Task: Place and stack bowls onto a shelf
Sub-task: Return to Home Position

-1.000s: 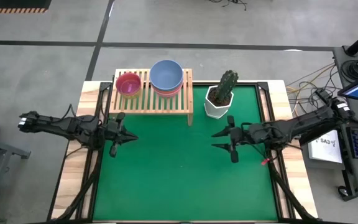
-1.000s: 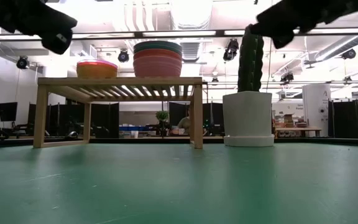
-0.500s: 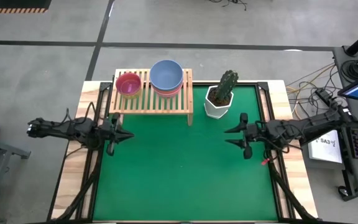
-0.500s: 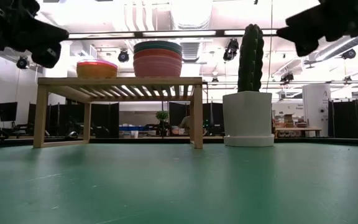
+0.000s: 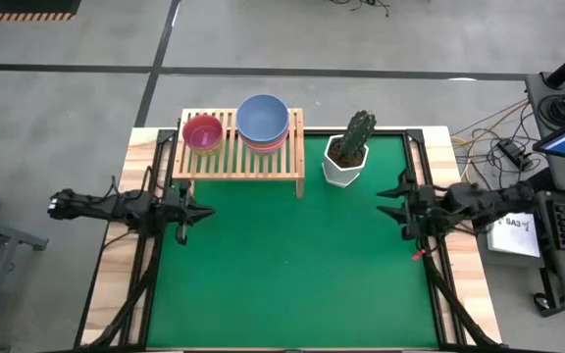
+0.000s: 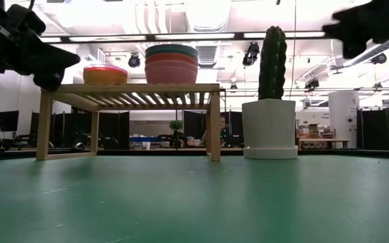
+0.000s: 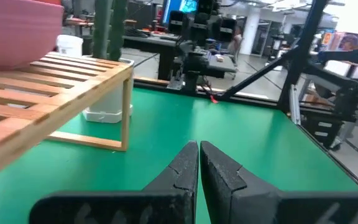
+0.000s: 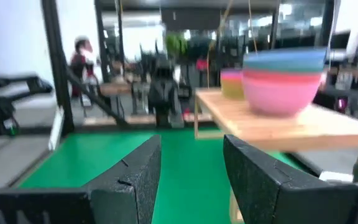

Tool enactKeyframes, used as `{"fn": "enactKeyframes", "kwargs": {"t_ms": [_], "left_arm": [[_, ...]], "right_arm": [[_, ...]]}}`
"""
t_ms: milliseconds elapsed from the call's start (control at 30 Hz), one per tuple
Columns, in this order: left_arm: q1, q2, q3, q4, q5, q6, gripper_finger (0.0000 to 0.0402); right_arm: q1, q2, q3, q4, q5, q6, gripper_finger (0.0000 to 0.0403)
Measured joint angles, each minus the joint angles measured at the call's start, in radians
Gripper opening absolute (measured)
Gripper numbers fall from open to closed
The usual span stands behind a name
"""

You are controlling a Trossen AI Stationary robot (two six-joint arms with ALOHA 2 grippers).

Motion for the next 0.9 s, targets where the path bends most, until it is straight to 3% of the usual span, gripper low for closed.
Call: {"fn": "enactKeyframes", "kwargs": {"t_ms": [133,233,433,600,900], "left_arm": [[0.000,0.004,-0.047,0.121,0.091,0.037,0.0000],[0.000,0.007,-0.060,0.148,0.128,0.064,0.0000],[0.000,0.015,-0.060,0.149,0.128,0.084,0.0000],[0.000,0.016,-0.060,0.154,0.083,-0.041,0.0000],[0.000,0.032,-0.054,0.147,0.069,-0.049,0.0000]], "right_arm": [[0.000,-0.092,-0.017,-0.023,-0.052,-0.044,0.0164],[0.000,-0.089,-0.021,-0.021,-0.078,-0.037,0.0164],[0.000,-0.082,-0.065,-0.005,-0.151,-0.011,0.0164],[0.000,-0.091,-0.152,0.122,-0.271,0.008,0.0164],[0.000,-0.083,-0.206,0.150,-0.281,-0.050,0.0164]]}}
